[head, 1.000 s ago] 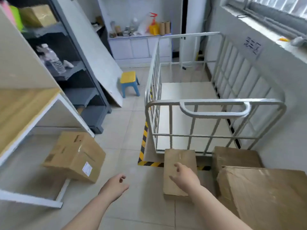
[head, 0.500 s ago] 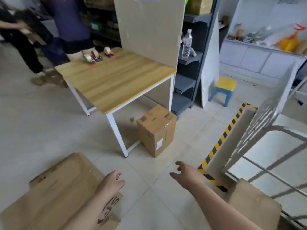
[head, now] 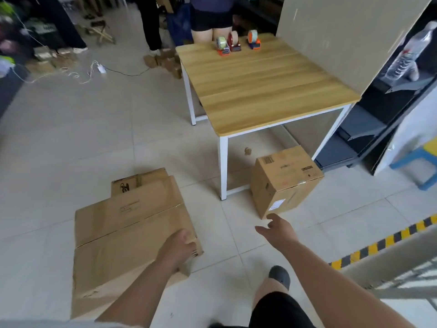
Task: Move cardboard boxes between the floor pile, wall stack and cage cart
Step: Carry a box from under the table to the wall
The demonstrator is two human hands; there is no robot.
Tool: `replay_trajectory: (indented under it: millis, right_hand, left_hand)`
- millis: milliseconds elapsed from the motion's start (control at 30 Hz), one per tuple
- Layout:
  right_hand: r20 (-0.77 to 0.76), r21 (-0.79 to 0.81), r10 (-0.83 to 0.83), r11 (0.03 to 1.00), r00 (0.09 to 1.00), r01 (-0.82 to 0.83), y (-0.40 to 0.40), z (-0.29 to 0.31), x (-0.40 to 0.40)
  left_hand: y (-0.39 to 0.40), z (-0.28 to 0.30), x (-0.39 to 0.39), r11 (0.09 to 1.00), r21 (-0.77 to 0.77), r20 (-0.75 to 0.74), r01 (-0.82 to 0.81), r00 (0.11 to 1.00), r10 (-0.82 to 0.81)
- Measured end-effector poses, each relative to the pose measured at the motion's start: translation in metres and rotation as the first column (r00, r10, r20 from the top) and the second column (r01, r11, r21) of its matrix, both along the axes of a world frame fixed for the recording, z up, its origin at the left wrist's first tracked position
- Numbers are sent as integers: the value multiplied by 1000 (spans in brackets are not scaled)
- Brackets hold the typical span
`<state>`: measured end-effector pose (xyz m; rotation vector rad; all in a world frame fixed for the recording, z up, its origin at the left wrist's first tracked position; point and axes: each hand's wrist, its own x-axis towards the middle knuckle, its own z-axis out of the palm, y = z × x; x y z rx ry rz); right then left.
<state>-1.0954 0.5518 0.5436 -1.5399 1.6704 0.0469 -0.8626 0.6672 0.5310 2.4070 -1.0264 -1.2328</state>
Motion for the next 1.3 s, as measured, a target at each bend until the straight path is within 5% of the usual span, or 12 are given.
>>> replay_trajectory:
  millis: [367,733,1033,1300]
  right_hand:
    - [-71,39,45,998,996,-42,-196,-28,-107]
    - [-162,74,-11,997,987,23,-386,-140,-166]
    - [-268,-71,-149,988,952,135,-519,-279,-169]
    - [-383,-9,-246,965,890,263,-507,-355,-187]
  left_hand:
    - [-189,-38,-106,994,85,-67,-69,995,74]
    - [-411,-142,-184,975,170,-105,143,986,-127]
    - [-534,-275,-190,953,230,-171,-195,956,237]
    - [-537,-346,-185,871,348,-305,-348,836,456]
